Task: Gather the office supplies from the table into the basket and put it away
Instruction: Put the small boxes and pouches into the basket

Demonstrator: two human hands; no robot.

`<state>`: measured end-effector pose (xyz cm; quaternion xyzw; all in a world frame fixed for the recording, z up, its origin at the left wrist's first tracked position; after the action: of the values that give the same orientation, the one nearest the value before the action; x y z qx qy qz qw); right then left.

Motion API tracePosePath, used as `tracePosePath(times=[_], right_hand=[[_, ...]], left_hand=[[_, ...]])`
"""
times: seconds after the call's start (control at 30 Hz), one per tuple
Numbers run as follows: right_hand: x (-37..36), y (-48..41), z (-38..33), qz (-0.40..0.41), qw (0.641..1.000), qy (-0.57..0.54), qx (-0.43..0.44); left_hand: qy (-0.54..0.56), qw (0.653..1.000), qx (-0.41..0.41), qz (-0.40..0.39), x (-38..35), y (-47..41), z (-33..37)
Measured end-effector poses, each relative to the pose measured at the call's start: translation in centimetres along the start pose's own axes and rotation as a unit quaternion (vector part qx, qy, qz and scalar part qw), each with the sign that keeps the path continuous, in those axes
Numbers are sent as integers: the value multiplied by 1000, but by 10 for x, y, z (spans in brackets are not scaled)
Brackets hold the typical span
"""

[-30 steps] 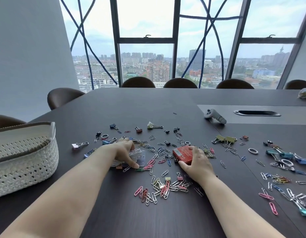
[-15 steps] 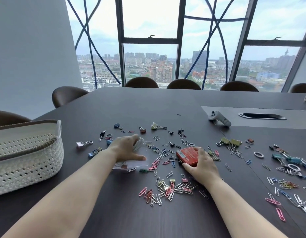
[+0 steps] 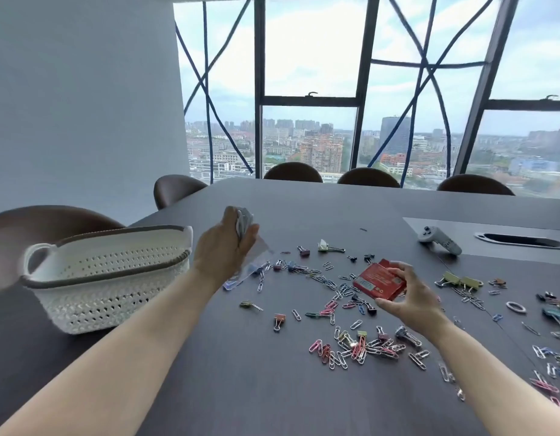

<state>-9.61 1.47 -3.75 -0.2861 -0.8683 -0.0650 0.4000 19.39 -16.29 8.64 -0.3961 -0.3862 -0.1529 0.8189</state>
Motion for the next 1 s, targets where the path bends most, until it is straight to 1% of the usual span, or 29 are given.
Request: tracePosePath(times=[0.13,0.2,0.3,0.37,0.47,0.57,0.7,0.77,0.8,0.83,0.87,0.93,1.0], right_hand=[[-10,-6,-6,-30,999,-26,-16],[-15,-8,-10,-28,998,-58,-22],[-12,-5,-19,12,995,-101,-17],[-11,-4,-20,38,994,-97,-24],[-13,-2,-33,45,995,-85,-13],[-18,-8,-52,36,995,-98,10],[-29,-17,-109,34,990,-127,58],[-41,-22,-147,26,984,-150,96],[-48,-25,-166,19,979,-167,113],[-56,-27,-187,10,975,-180,133],[-64,-28,-206,-3,970,-188,151],[-79,-28,-241,-21,962,-199,187],[-92,-27,-264,-31,955,-207,210]], left_hand=[[113,993,38,14,38,7,-30],[134,990,41,19,54,12,-44],[131,990,43,22,65,15,-57],[128,991,43,4,60,16,-58],[112,993,37,-2,51,18,-54],[120,991,55,22,57,20,-61],[144,983,83,83,87,22,-82],[111,982,93,123,110,20,-97],[82,983,97,129,117,18,-107],[51,987,104,116,121,14,-117],[22,990,111,83,119,10,-129],[-33,991,129,-18,101,5,-154],[-45,983,150,-98,83,10,-180]])
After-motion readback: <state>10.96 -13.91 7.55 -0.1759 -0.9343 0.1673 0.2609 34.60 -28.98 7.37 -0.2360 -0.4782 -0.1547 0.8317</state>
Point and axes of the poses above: each hand's wrist, its own y-axis away from the middle knuckle, its own x-axis out of the back of the hand, z = x × y, the point moved 10 cm from there along -y, towards the middle knuckle, and after that the axes turned 13 degrees about -z, right-handed, at the moved point
